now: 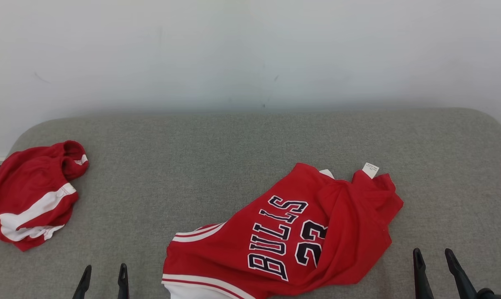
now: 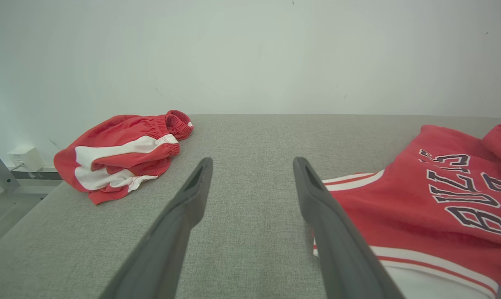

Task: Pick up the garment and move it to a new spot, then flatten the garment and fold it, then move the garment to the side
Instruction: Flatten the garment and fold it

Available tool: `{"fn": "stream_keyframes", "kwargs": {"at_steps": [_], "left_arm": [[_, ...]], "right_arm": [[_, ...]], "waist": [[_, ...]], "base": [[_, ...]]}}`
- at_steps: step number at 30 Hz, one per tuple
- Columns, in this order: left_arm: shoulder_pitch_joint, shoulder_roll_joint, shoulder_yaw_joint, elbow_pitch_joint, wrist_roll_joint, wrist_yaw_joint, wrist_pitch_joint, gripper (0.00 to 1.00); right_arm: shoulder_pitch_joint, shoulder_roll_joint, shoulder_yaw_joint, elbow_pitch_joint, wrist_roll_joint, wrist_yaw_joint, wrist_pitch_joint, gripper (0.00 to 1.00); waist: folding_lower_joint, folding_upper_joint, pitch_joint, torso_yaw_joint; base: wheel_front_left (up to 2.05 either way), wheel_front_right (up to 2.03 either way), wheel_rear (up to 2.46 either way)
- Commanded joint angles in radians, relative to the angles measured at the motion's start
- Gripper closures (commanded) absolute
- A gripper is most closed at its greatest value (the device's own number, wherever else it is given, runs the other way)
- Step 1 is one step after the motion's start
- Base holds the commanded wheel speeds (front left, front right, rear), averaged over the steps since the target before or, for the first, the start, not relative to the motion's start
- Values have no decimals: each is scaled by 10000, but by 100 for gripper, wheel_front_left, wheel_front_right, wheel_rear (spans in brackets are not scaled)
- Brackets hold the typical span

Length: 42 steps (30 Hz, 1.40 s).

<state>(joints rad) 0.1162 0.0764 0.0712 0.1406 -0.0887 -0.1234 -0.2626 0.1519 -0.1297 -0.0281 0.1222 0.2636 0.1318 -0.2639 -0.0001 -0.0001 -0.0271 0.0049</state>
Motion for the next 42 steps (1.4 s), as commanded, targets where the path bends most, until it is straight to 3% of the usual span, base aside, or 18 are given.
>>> {"fn": "stream_keyframes", "kwargs": {"at_steps": [1,6,11,26,42], "left_arm": [[60,29,31,-51,-5,-19,-33,0],[38,24,-121,100,-200,-51,-33,0],[-23,199,-903,762,-302,-52,-33,0],[-904,909,-3497,3386,-1588,-62,-33,0],[-1996,1065,-4993,4765,-2599,-64,-28,0]], "right_arm": [[95,9,-30,28,-22,-23,-5,0],[-61,-138,-15,276,98,-23,-5,0],[-459,-529,172,962,196,-23,-5,0],[-2912,-1723,1876,4362,634,-23,-2,0],[-5019,-1942,3457,6775,1548,-23,-3,0]], "waist": [[1,1,-1,7],[1,1,23,38],[1,1,141,121],[1,1,759,410],[1,1,1186,645]], "base": [[0,0,0],[0,0,0],[0,0,0],[0,0,0],[0,0,0]]}}
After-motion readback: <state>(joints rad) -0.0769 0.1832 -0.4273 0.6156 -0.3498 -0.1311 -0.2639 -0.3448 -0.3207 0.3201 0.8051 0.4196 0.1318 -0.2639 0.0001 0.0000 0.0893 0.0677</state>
